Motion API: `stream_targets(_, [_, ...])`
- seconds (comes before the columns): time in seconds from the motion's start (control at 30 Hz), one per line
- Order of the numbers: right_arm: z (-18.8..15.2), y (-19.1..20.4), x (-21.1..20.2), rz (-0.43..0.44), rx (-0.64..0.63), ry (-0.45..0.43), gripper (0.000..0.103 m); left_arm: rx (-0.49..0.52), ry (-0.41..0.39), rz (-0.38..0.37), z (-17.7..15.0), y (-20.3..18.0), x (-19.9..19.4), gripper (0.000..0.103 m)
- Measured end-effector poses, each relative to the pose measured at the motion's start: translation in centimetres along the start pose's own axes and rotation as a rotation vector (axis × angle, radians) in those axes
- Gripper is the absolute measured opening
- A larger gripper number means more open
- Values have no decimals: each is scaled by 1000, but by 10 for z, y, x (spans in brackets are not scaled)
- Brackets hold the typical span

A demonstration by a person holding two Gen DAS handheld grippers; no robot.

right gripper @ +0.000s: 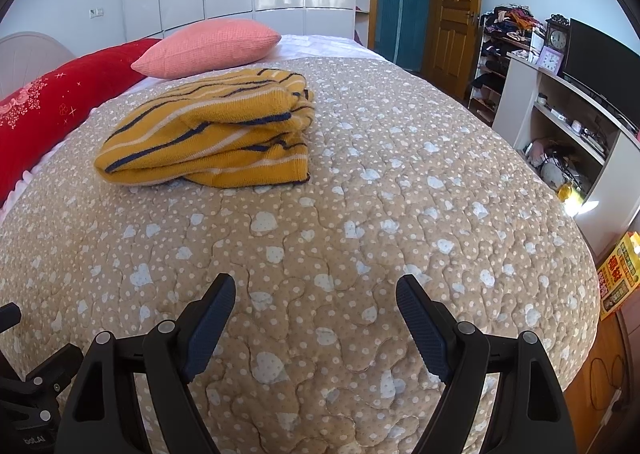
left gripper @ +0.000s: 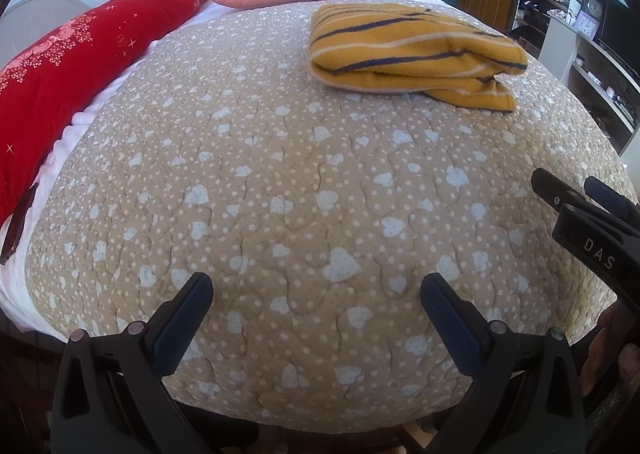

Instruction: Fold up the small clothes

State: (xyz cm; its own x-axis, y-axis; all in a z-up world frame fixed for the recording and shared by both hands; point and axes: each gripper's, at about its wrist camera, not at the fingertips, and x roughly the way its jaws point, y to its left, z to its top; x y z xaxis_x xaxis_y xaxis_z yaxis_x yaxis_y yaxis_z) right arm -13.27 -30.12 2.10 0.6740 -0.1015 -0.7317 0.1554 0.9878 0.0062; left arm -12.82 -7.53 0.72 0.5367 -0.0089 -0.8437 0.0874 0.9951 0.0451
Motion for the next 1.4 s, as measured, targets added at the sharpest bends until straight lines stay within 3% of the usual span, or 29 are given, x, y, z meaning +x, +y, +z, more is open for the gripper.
stream_targets(1.4, [-3, 4, 0, 10, -2, -2, 88, -10, 1, -34, -1, 1, 6, 103])
